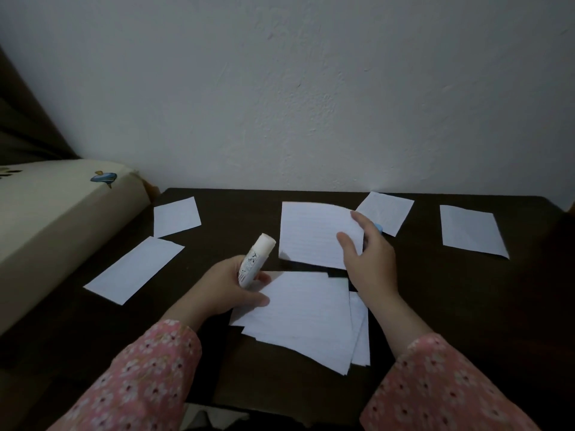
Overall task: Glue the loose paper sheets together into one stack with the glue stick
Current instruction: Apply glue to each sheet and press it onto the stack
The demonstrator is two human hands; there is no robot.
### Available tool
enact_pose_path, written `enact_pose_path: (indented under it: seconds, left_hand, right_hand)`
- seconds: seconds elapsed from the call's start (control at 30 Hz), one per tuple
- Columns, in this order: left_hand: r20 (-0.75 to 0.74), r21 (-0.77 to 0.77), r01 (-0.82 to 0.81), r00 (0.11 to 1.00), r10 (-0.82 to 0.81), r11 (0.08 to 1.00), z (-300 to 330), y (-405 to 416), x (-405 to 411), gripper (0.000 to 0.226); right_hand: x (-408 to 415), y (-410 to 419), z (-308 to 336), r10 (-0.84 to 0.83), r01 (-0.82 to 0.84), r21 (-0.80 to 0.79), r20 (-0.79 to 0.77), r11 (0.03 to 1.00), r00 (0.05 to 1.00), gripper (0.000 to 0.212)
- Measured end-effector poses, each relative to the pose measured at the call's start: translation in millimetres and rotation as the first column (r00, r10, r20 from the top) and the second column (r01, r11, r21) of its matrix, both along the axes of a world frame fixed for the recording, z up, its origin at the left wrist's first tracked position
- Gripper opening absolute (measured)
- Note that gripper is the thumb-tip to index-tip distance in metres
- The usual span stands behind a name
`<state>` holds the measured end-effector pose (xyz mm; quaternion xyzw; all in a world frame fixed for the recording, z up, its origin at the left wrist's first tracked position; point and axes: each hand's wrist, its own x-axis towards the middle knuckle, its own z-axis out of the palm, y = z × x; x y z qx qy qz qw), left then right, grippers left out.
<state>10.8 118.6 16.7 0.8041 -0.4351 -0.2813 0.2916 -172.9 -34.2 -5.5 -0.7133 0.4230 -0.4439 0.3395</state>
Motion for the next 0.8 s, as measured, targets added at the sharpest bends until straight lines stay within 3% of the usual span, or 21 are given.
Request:
enact_pose_path:
  seconds: [0.1, 0.17, 0.23, 0.3, 0.4, 0.57, 0.8]
  left_hand:
    - [0.010, -0.079, -0.045, 0.999, 0.045, 0.996, -5, 3, -7, 0.051]
    - [-0.015, -0.151, -0.100, 0.995, 0.099, 0.983, -7, 7, -11, 0.048]
    - [-0.058, -0.209, -0.169, 0.985, 0.161, 0.963, -7, 12, -12, 0.044]
    - [-0.047, -0.216, -0.217, 0.976, 0.211, 0.952, -6, 18, -8, 0.040]
    - [0.036, -0.162, -0.229, 0.971, 0.237, 0.960, -7, 30, -1, 0.040]
    - [0.077, -0.112, -0.173, 0.980, 0.182, 0.979, -14, 34, -1, 0.055]
    - [-0.039, -0.146, -0.206, 0.979, 0.202, 0.968, -18, 36, 5, 0.057]
  right_hand:
    - [-7, 10, 4, -0.035, 0.026, 0.052, 0.171, 0.998, 0.985, 0.042]
    - [-13, 17, 4, -0.010, -0.001, 0.081, 0.134, 0.997, 0.991, 0.041]
    - [-18, 26, 1, 0.043, -0.044, 0.119, 0.009, 0.992, 0.999, 0.040]
    - [-22, 37, 1, 0.070, -0.034, 0.139, -0.259, 0.990, 0.963, 0.039]
    - [-25, 51, -3, -0.016, 0.003, -0.022, -0.636, 1.000, 0.771, 0.040]
    - [-18, 57, -6, -0.044, -0.109, -0.144, -0.775, 0.983, 0.631, 0.037]
    - [-5, 52, 6, 0.035, -0.120, -0.046, -0.798, 0.992, 0.602, 0.034]
